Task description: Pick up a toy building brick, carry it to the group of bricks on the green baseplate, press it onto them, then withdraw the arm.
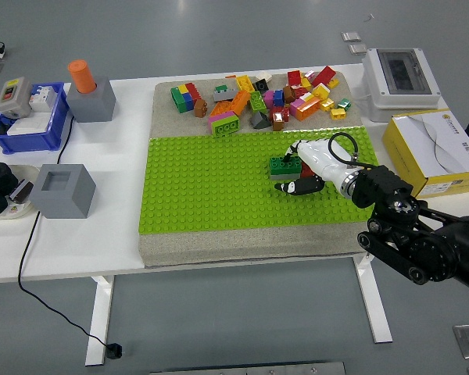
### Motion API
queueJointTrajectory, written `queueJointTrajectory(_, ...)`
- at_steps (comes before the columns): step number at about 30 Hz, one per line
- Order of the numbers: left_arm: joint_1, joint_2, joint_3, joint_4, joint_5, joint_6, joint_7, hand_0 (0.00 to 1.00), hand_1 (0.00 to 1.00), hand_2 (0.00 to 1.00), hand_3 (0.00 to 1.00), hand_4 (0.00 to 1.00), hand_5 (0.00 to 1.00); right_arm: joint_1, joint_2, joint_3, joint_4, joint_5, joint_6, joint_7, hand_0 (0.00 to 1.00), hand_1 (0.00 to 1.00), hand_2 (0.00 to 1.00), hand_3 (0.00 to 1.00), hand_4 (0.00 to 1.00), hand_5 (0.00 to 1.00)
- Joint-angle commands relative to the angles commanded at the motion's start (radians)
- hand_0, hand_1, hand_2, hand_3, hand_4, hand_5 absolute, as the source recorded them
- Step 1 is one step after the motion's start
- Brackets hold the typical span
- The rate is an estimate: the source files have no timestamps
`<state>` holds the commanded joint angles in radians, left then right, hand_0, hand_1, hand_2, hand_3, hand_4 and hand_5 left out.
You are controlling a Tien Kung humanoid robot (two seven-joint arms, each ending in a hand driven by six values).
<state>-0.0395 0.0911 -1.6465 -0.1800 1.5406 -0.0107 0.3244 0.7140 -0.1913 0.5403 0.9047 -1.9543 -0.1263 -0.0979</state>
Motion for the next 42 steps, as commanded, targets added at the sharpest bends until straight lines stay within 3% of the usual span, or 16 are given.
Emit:
queueJointTrajectory(8, 0.001, -0.001, -0.001, 0.0, -0.001, 0.001, 0.0, 0.78, 0.774, 0.72, 0.446, 0.998, 0.83, 0.001, -0.005, 0.008, 0.008, 0.02, -0.018, 0.013, 0.787, 0.775, 0.848, 0.636, 0.851, 0.577)
queueJointTrajectory(20, 0.004, -0.001, 0.001, 0.0, -0.008, 0.002, -0.002, 0.78, 0.774, 0.719, 0.441, 0.998, 0.826, 0.001, -0.048, 0.068, 0.098, 0.143, -0.067, 0.055, 0.781, 0.768, 0.84, 0.647, 0.846, 0.562)
queueJointTrajectory(21, 0.004, -0.001, 0.001, 0.0, -0.008, 0.002, -0.002, 0.781, 0.774, 0.719, 0.44, 0.998, 0.825, 0.0, -0.054, 0.077, 0.109, 0.162, -0.076, 0.062, 0.744, 0.749, 0.816, 0.647, 0.836, 0.537)
queueJointTrajectory(26, 0.004, -0.002, -0.005, 0.0, 0.003, 0.0, -0.002, 0.781, 0.774, 0.719, 0.44, 0.998, 0.825, -0.022, -0.103, 0.144, 0.145, 0.206, -0.134, 0.089, 0.744, 0.749, 0.816, 0.647, 0.836, 0.537)
queueJointTrajectory(27, 0.004, -0.002, -0.006, 0.0, 0.004, 0.0, -0.002, 0.781, 0.774, 0.719, 0.442, 0.998, 0.825, -0.031, -0.117, 0.159, 0.146, 0.198, -0.142, 0.087, 0.708, 0.719, 0.787, 0.651, 0.789, 0.429)
queueJointTrajectory(29, 0.005, -0.003, -0.003, 0.0, 0.001, 0.0, -0.003, 0.781, 0.774, 0.719, 0.442, 0.998, 0.825, -0.052, -0.151, 0.191, 0.147, 0.16, -0.147, 0.073, 0.708, 0.719, 0.787, 0.651, 0.789, 0.429)
queueJointTrajectory(32, 0.007, -0.003, 0.003, 0.0, -0.011, 0.001, -0.005, 0.781, 0.774, 0.719, 0.442, 0.998, 0.825, -0.079, -0.206, 0.218, 0.159, 0.093, -0.101, 0.021, 0.708, 0.719, 0.787, 0.651, 0.789, 0.429)
queueJointTrajectory(33, 0.007, -0.002, 0.004, 0.0, -0.012, 0.001, -0.005, 0.781, 0.774, 0.718, 0.443, 0.998, 0.826, -0.084, -0.227, 0.22, 0.168, 0.065, -0.078, -0.002, 0.758, 0.751, 0.814, 0.665, 0.782, 0.314)
queueJointTrajectory(35, 0.007, -0.001, 0.001, 0.0, -0.007, 0.0, -0.004, 0.781, 0.774, 0.718, 0.443, 0.998, 0.826, -0.089, -0.259, 0.216, 0.188, 0.011, -0.031, -0.05, 0.758, 0.751, 0.814, 0.665, 0.782, 0.314)
queueJointTrajectory(42, 0.007, -0.004, -0.007, 0.0, 0.008, -0.002, -0.001, 0.781, 0.774, 0.718, 0.449, 0.998, 0.829, -0.112, -0.279, 0.224, 0.221, -0.133, 0.085, -0.167, 0.776, 0.778, 0.844, 0.696, 0.794, 0.258)
